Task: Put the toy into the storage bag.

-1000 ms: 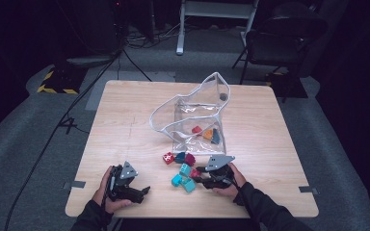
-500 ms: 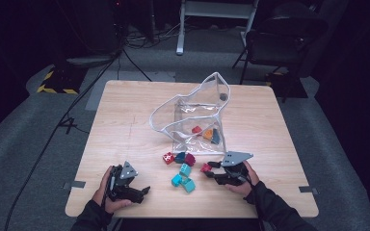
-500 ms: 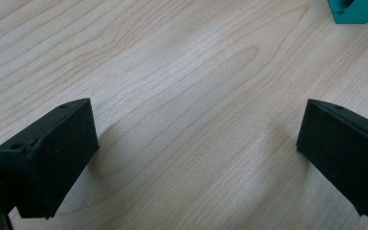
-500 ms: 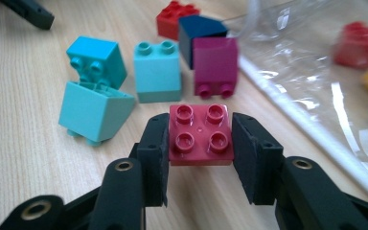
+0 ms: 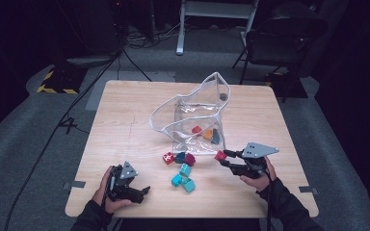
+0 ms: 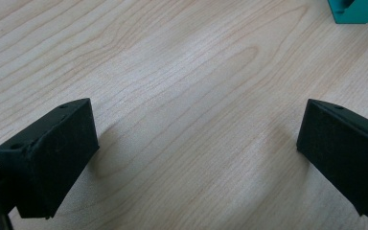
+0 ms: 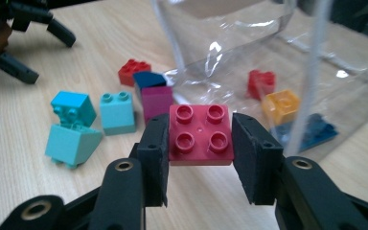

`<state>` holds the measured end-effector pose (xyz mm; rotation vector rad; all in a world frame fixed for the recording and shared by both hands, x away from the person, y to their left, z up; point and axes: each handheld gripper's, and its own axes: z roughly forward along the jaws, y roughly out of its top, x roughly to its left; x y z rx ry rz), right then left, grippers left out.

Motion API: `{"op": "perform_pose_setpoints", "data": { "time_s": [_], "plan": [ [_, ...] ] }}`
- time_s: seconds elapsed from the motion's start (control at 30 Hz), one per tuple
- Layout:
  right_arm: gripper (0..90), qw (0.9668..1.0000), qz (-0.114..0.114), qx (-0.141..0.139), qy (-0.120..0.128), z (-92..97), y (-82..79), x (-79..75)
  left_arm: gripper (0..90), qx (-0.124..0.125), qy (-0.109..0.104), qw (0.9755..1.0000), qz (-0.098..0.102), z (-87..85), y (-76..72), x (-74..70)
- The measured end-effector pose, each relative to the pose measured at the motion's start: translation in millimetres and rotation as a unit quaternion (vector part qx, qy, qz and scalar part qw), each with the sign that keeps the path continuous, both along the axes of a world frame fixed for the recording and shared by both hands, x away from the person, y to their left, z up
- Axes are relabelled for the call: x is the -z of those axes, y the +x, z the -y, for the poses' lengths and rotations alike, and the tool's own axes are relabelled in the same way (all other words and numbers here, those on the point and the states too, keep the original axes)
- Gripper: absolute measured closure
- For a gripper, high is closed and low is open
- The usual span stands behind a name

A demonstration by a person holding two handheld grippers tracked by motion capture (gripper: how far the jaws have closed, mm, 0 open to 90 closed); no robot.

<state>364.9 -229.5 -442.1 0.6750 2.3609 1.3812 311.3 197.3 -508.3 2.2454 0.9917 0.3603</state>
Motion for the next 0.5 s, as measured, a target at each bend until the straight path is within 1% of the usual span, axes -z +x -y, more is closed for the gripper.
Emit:
{"op": "perform_pose_setpoints", "data": {
  "time_s": [0.03, 0.1, 0.13, 0.17, 0.2, 0.23, 0.27, 0.3, 0.33, 0.37, 0.4, 0.43, 0.5],
  "plan": [
    [59.8, 0.9999, 0.007, 0.007, 0.006, 5.0, 0.7, -5.7, 0.6, 0.000, 0.000, 1.0000, 0.000, 0.0, 0.0, 0.0],
    [59.8, 0.9998, 0.009, 0.011, 0.010, 7.3, 1.0, -8.7, 0.6, 0.000, 0.000, 1.0000, 0.000, 0.0, 0.0, 0.0],
    [59.8, 0.9997, 0.016, 0.014, 0.012, 9.5, 1.7, -11.8, 0.6, 0.000, 0.000, 1.0000, 0.000, 0.0, 0.0, 0.0],
    [59.8, 0.9994, 0.022, 0.019, 0.020, 14.1, 2.2, -18.9, 0.6, 0.000, 0.000, 1.0000, 0.000, 0.0, 0.0, 0.0],
    [59.8, 0.9994, 0.022, 0.019, 0.020, 14.1, 2.2, -18.9, 0.6, 0.000, 0.000, 1.0000, 0.000, 0.0, 0.0, 0.0],
    [59.8, 0.9989, 0.030, 0.024, 0.027, 18.1, 2.8, -25.7, 0.6, 0.000, -0.001, 1.0000, 0.000, 0.1, 0.0, 0.1],
    [59.8, 0.9989, 0.030, 0.024, 0.027, 18.1, 2.8, -25.7, 0.6, 0.000, -0.001, 1.0000, 0.000, 0.1, 0.0, 0.1],
    [59.8, 0.9983, 0.037, 0.030, 0.033, 21.7, 3.7, -32.0, 0.6, 0.000, -0.001, 1.0000, 0.000, 0.1, 0.1, 0.1],
    [59.8, 0.9983, 0.037, 0.030, 0.033, 21.7, 3.7, -32.0, 0.6, 0.000, -0.001, 1.0000, 0.000, 0.1, 0.1, 0.1],
    [59.7, 0.9978, 0.043, 0.034, 0.037, 24.2, 4.7, -38.2, 0.5, 0.000, -0.001, 1.0000, 0.000, 0.1, 0.1, 0.1],
    [59.7, 0.9978, 0.043, 0.034, 0.037, 24.2, 4.7, -38.2, 0.6, 0.000, -0.001, 1.0000, 0.000, 0.1, 0.1, 0.1],
    [59.8, 0.9973, 0.050, 0.037, 0.040, 25.8, 5.6, -44.8, 0.6, 0.000, 0.000, 1.0000, 0.000, 0.0, 0.0, 0.0],
    [59.8, 0.9967, 0.059, 0.038, 0.042, 26.4, 7.0, -51.2, 0.6, 0.000, 0.000, 1.0000, 0.000, 0.0, 0.0, 0.0]
  ]
}}
